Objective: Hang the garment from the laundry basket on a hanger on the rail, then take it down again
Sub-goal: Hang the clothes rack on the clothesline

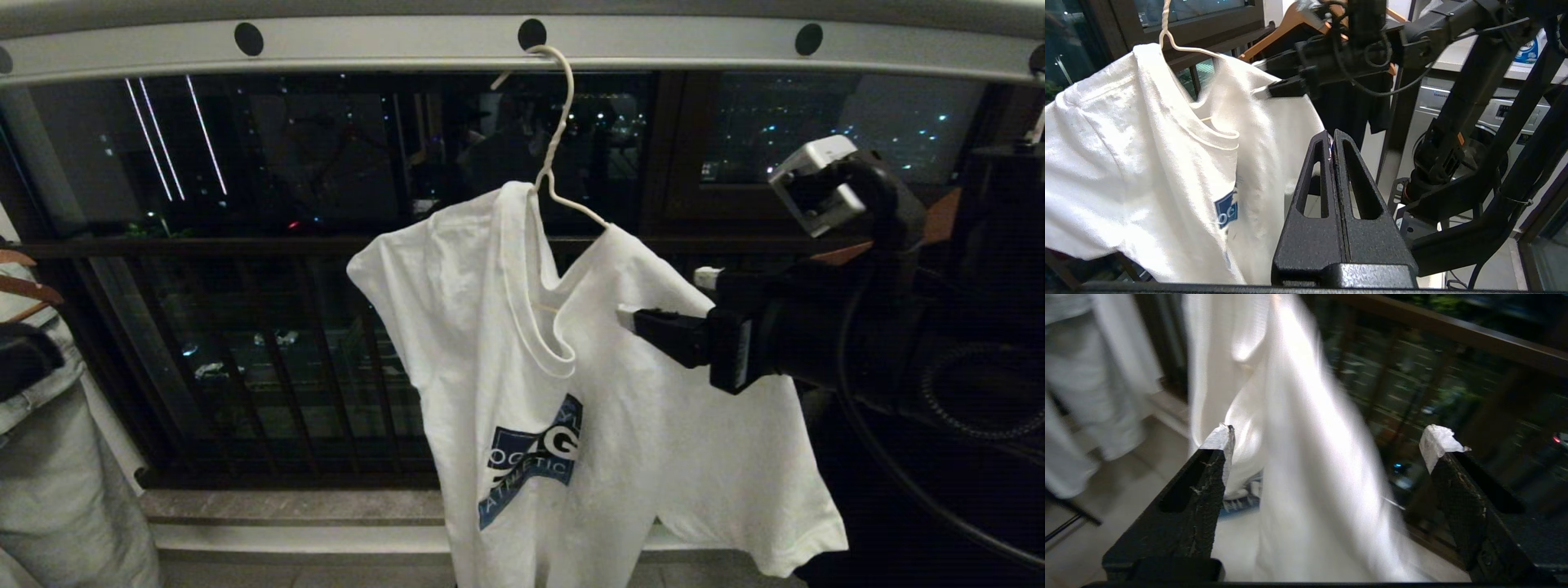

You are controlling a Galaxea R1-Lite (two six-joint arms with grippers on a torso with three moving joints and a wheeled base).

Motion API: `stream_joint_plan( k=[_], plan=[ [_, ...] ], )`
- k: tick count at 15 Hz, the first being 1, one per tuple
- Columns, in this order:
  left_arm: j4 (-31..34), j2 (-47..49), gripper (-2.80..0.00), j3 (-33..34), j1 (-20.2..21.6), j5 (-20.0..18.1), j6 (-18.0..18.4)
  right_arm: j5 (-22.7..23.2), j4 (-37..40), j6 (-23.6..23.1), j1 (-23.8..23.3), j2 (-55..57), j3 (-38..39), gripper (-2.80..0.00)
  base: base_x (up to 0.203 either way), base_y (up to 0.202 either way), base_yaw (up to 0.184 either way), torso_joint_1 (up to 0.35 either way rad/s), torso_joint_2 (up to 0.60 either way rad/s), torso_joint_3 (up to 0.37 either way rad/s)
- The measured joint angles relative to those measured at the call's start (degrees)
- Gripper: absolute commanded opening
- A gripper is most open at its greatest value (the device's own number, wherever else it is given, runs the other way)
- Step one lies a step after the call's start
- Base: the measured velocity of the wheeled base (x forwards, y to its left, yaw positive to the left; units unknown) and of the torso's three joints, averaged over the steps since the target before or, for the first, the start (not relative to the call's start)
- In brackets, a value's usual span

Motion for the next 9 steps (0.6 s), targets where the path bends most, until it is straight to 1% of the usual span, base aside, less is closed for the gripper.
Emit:
stream_joint_plan(
  k=[3, 5, 7, 8, 9],
  plan=[
    [0.0, -0.2, -2.8, 0.0, 0.0, -0.1, 0.0, 0.3, 0.1, 0.0, -3.2, -4.6, 4.9, 0.0, 0.0, 0.0, 0.0, 0.0, 0.0, 0.0],
    [0.0, -0.3, -2.8, 0.0, 0.0, -0.2, 0.0, 0.3, 0.1, 0.1, -4.7, -6.8, 6.3, 0.0, 0.0, 0.0, 0.0, 0.0, 0.0, 0.0],
    [0.0, -0.5, -2.8, 0.1, 0.0, -0.1, 0.0, 0.4, 0.2, 0.1, -5.2, -8.3, 6.9, 0.0, 0.0, 0.0, 0.0, 0.0, 0.0, 0.0],
    [0.0, -0.6, -2.8, 0.1, 0.0, -0.2, 0.0, 0.3, 0.3, 0.1, -5.5, -9.1, 7.0, -2.8, 0.0, 0.0, 0.0, 0.0, 0.0, 0.0],
    [0.0, -0.6, -2.8, 0.1, 0.0, -0.2, 0.0, 0.3, 0.3, 0.0, -5.7, -9.9, 7.1, -2.8, 0.0, 0.0, 0.0, 0.0, 0.0, 0.0]
  ],
)
